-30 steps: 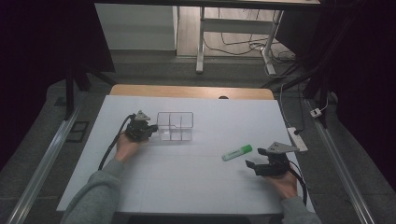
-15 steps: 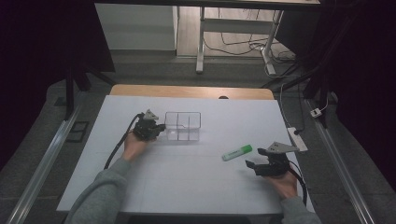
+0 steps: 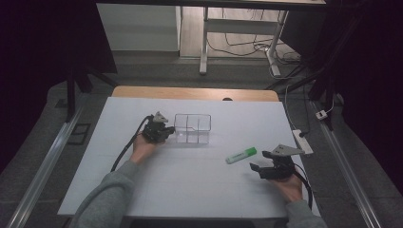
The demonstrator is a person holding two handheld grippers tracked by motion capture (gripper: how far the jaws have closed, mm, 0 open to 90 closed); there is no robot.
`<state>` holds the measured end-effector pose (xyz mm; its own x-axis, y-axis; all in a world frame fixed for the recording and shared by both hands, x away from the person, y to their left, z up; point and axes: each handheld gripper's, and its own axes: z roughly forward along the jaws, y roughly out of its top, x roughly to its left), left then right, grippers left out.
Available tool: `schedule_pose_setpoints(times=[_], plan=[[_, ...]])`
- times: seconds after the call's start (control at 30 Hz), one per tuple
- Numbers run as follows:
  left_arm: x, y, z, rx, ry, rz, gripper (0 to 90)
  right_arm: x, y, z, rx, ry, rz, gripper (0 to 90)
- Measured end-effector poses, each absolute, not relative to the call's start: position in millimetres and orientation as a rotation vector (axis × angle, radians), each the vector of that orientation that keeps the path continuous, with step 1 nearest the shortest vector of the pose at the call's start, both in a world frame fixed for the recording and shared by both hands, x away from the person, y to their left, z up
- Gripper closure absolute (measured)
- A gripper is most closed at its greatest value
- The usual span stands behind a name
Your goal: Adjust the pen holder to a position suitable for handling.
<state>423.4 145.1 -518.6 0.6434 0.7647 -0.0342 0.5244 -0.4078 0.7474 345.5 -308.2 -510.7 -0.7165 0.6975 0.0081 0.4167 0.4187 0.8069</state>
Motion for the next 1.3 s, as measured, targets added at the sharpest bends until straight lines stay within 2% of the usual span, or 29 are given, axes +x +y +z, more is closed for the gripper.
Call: schedule_pose_setpoints(times=[0.37,0.57,0.87,0.93,1.3], plan=[[418,159,-511,2.097,0.993,0.435,88.8,344,-309,-509,0.95,2.349,1.2,21.3],[402,179,-509,2.093,1.004,0.431,88.9,344,-309,-509,0.952,2.346,1.195,21.4],[374,186,-499,2.092,0.959,0.427,88.6,345,-310,-508,0.951,2.328,1.227,21.9],[367,188,-497,2.091,0.945,0.408,84.9,345,-310,-508,0.951,2.329,1.229,21.9],[329,203,-499,2.097,0.96,0.387,49.3,342,-309,-507,0.927,2.342,1.233,21.9]])
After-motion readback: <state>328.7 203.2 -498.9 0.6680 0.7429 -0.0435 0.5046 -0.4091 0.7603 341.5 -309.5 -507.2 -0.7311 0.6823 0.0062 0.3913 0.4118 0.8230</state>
